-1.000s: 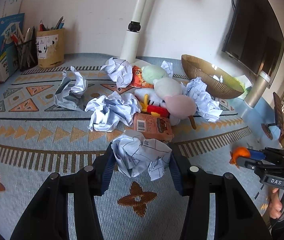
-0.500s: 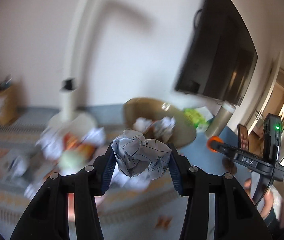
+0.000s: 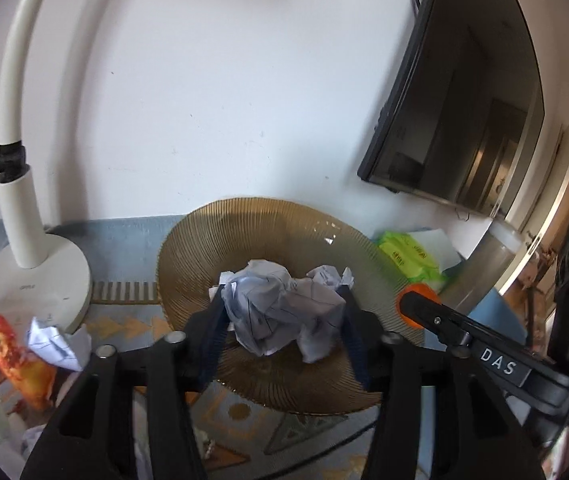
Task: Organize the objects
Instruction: 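Carry paper ball and orange into the brown bowl and release both, then grasp the stacked pastel plush with right tool while left tool grasps paper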
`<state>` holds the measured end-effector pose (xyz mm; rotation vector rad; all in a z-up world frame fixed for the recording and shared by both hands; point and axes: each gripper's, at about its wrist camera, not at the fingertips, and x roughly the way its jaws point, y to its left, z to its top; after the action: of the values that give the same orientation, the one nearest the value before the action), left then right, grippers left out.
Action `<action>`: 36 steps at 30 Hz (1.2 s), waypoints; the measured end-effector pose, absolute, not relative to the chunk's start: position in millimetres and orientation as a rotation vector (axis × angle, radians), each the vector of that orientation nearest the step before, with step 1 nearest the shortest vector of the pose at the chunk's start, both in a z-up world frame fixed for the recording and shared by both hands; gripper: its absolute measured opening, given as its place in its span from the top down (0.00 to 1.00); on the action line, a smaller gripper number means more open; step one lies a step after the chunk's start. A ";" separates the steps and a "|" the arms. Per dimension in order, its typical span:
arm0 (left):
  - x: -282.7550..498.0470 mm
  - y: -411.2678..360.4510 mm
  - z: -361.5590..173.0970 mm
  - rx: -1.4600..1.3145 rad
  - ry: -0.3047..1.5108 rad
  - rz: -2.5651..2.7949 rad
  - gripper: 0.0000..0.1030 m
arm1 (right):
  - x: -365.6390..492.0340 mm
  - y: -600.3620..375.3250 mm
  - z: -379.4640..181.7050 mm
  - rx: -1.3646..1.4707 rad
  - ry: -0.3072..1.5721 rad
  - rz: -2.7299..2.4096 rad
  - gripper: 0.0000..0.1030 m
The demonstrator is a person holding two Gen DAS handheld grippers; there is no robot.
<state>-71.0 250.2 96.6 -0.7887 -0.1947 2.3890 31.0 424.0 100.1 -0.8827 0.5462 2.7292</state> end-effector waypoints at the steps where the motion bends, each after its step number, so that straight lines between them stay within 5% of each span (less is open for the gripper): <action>1: -71.8 251.5 95.3 -0.798 -0.199 2.387 0.29 | 31.3 425.6 99.5 -0.886 0.556 2.732 0.46; 2: -72.8 251.0 94.1 -0.813 -0.208 2.392 0.06 | 34.6 427.6 98.4 -0.870 0.570 2.736 0.31; 3: -73.5 246.0 95.5 -0.807 -0.222 2.397 0.03 | 42.1 431.0 100.3 -0.815 0.585 2.743 0.27; 13: 2.1 159.8 181.2 -0.551 -0.276 2.495 0.03 | 95.3 398.1 150.2 -0.648 0.542 2.858 0.26; 17: 48.0 97.5 199.5 -0.524 -0.246 2.599 0.02 | 121.6 354.9 175.8 -0.618 0.575 2.988 0.10; 22: 89.0 6.0 171.4 -0.618 -0.209 2.817 0.01 | 131.3 301.8 164.1 -0.717 0.637 3.085 0.03; 26: 87.9 -53.8 109.9 -0.787 -0.133 3.027 0.01 | 137.0 264.3 96.8 -0.902 0.520 3.003 0.03; 30: 66.4 -82.3 57.4 -0.940 -0.249 2.981 0.01 | 132.2 251.3 43.4 -1.060 0.481 2.918 0.03; 36: 59.7 -88.9 43.8 -0.933 -0.351 2.937 0.01 | 121.3 230.8 38.8 -1.107 0.290 2.908 0.03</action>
<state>59.7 -88.9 43.8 -0.9329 -0.3512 2.9366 121.3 230.8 38.8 -1.1067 0.2901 2.9075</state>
